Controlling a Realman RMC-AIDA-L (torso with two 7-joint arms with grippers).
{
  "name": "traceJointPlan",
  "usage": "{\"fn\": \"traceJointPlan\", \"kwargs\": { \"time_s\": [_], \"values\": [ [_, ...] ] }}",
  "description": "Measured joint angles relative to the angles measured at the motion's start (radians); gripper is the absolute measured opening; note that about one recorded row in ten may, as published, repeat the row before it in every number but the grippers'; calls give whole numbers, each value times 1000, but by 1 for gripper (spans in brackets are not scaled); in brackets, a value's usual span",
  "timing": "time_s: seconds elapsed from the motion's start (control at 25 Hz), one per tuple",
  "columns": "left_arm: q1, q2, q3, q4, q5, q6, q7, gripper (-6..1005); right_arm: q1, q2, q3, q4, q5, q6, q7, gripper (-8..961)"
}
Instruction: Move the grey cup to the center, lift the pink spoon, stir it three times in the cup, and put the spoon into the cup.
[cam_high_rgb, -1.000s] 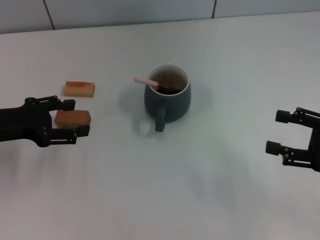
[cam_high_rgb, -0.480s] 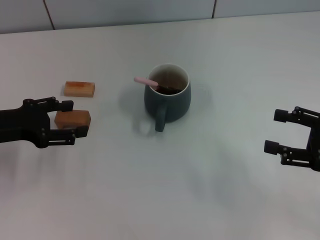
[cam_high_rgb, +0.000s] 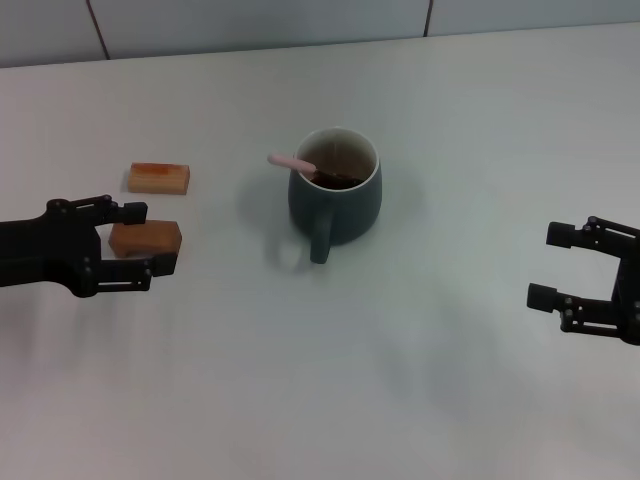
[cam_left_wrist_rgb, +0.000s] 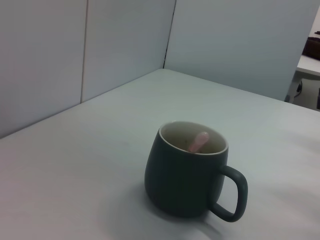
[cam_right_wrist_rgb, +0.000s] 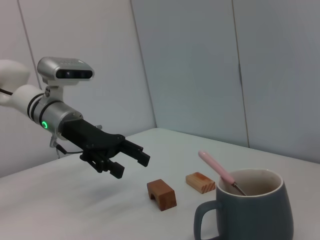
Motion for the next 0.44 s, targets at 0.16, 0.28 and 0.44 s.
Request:
{"fn": "traceJointPlan", "kwargs": {
  "time_s": [0.16,0.28,0.44],
  "values": [
    [0,1,-1,0,0,1,0,844,0,0,-1,0,-1,1,1,825],
    [0,1,-1,0,0,1,0,844,0,0,-1,0,-1,1,1,825],
    [0,1,-1,0,0,2,0,844,-2,0,-1,0,-2,1,1,825]
  ]
}}
